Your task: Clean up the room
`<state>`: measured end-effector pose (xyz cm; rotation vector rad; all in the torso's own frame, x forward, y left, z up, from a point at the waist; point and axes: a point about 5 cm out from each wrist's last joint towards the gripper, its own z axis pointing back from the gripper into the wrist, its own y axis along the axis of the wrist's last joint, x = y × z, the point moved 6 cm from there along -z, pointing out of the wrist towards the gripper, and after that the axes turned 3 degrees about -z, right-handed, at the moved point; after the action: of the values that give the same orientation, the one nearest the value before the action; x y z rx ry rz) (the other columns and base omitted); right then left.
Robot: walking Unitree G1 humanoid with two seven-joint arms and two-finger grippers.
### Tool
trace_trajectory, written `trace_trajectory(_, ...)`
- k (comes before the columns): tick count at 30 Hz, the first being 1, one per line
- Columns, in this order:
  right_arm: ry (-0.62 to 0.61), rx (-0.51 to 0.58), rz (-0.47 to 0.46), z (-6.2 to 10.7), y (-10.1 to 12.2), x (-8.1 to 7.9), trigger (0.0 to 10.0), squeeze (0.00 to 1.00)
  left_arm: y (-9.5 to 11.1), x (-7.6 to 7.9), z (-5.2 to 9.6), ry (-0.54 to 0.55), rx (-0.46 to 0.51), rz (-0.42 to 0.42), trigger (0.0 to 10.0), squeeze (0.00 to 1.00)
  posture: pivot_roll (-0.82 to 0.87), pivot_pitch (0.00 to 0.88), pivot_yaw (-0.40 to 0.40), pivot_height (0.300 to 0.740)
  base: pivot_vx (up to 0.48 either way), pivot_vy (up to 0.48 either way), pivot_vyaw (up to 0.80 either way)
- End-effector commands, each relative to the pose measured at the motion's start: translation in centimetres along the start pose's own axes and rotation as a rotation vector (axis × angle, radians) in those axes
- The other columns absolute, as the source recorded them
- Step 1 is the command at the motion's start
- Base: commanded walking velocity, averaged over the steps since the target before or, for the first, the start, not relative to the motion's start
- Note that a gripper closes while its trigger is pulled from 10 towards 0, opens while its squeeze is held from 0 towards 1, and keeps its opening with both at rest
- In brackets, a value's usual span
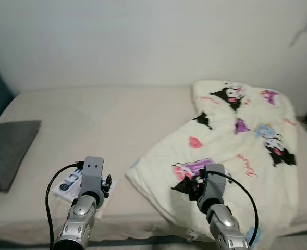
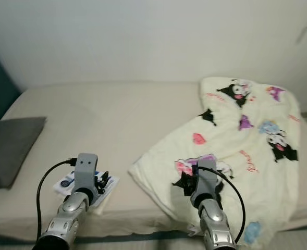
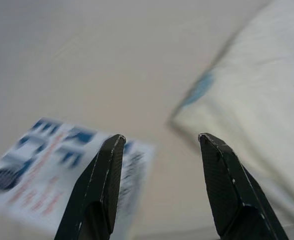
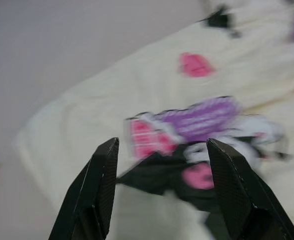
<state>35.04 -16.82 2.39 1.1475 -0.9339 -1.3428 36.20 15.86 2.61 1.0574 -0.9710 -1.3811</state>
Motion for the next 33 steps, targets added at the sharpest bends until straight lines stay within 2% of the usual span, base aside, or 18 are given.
trace_trajectory(1, 0.019, -0.021, -0.015, 0.1, -0.7, -0.4, 10.0, 0.00, -0.6, -0.8, 0.3, 0.032, -0.007, 0.004, 10.0, 0.00, 0.02, 0.140, -0.007, 0.740, 0.000, 0.000, 0.00)
trace_trajectory(5, 0.043, -0.017, -0.010, 0.1, -0.6, -0.7, 10.0, 0.00, -0.7, -1.1, 0.4, 0.066, -0.012, 0.036, 10.0, 0.00, 0.02, 0.138, -0.007, 0.740, 0.000, 0.000, 0.00)
trace_trajectory(15, 0.119, -0.015, 0.024, 0.2, -0.7, -2.0, 10.0, 0.00, -0.7, -1.2, 0.5, 0.061, -0.006, 0.021, 10.0, 0.00, 0.02, 0.132, -0.011, 0.740, 0.000, 0.000, 0.00)
trace_trajectory(16, 0.142, -0.002, 0.026, 0.2, -0.5, -2.4, 10.0, 0.00, -0.9, -1.4, 0.6, 0.068, -0.014, 0.015, 10.0, 0.00, 0.02, 0.125, -0.013, 0.740, 0.000, 0.000, 0.00)
trace_trajectory(18, 0.277, 0.041, 0.087, 0.5, 0.1, -4.8, 10.0, 0.00, -1.9, -2.4, 0.8, 0.117, -0.047, 0.006, 10.0, 0.00, 0.02, 0.118, -0.011, 0.740, 0.000, 0.000, 0.00)
trace_trajectory(19, 0.277, 0.041, 0.087, 0.5, 0.1, -4.8, 10.0, 0.00, -1.9, -2.4, 0.8, 0.117, -0.047, 0.006, 10.0, 0.00, 0.02, 0.118, -0.011, 0.740, 0.000, 0.000, 0.00)
trace_trajectory(21, 0.359, 0.064, 0.138, 1.0, 0.2, -6.3, 10.0, 0.00, -2.2, -3.0, 1.0, 0.149, -0.051, 0.018, 10.0, 0.00, 0.02, 0.109, -0.014, 0.740, 0.000, 0.000, 0.00)
trace_trajectory(23, 0.359, 0.064, 0.138, 1.0, 0.2, -6.3, 10.0, 0.00, -2.2, -3.0, 1.0, 0.149, -0.051, 0.018, 10.0, 0.00, 0.02, 0.109, -0.014, 0.740, 0.000, 0.000, 0.00)
trace_trajectory(24, 0.325, 0.073, 0.157, 0.9, 0.3, -5.8, 10.0, 0.00, -2.1, -2.9, 1.1, 0.145, -0.041, 0.026, 10.0, 0.00, 0.02, 0.109, -0.014, 0.740, 0.000, 0.000, 0.00)
trace_trajectory(26, 0.181, 0.121, 0.196, 0.6, 1.0, -3.5, 10.0, 0.00, -1.7, -2.4, 1.2, 0.133, -0.012, 0.044, 10.0, 0.00, 0.02, 0.096, -0.013, 0.740, 0.000, 0.000, 0.00)
trace_trajectory(27, 0.181, 0.121, 0.196, 0.6, 1.0, -3.5, 10.0, 0.00, -1.7, -2.4, 1.2, 0.133, -0.012, 0.044, 10.0, 0.00, 0.02, 0.096, -0.013, 0.740, 0.000, 0.000, 0.00)
trace_trajectory(28, 0.123, 0.145, 0.206, 0.6, 1.4, -2.5, 10.0, 0.00, -1.6, -2.3, 1.2, 0.130, -0.002, 0.045, 10.0, 0.00, 0.02, 0.096, -0.013, 0.740, 0.000, 0.000, 0.00)
trace_trajectory(30, 0.017, 0.189, 0.174, 1.0, 2.2, -0.5, 10.0, 0.00, -1.2, -2.4, 1.3, 0.149, 0.026, 0.069, 10.0, 0.00, 0.01, 0.086, -0.009, 0.740, 0.000, 0.000, 0.00)
trace_trajectory(31, 0.017, 0.189, 0.174, 1.0, 2.2, -0.5, 10.0, 0.00, -1.2, -2.4, 1.3, 0.149, 0.026, 0.069, 10.0, 0.00, 0.01, 0.086, -0.009, 0.740, 0.000, 0.000, 0.00)
trace_trajectory(33, -0.048, 0.220, 0.135, 1.5, 2.7, 1.0, 10.0, 0.00, -0.8, -2.9, 1.4, 0.182, 0.058, 0.084, 10.0, 0.00, 0.01, 0.076, -0.003, 0.740, 0.000, 0.000, 0.00)
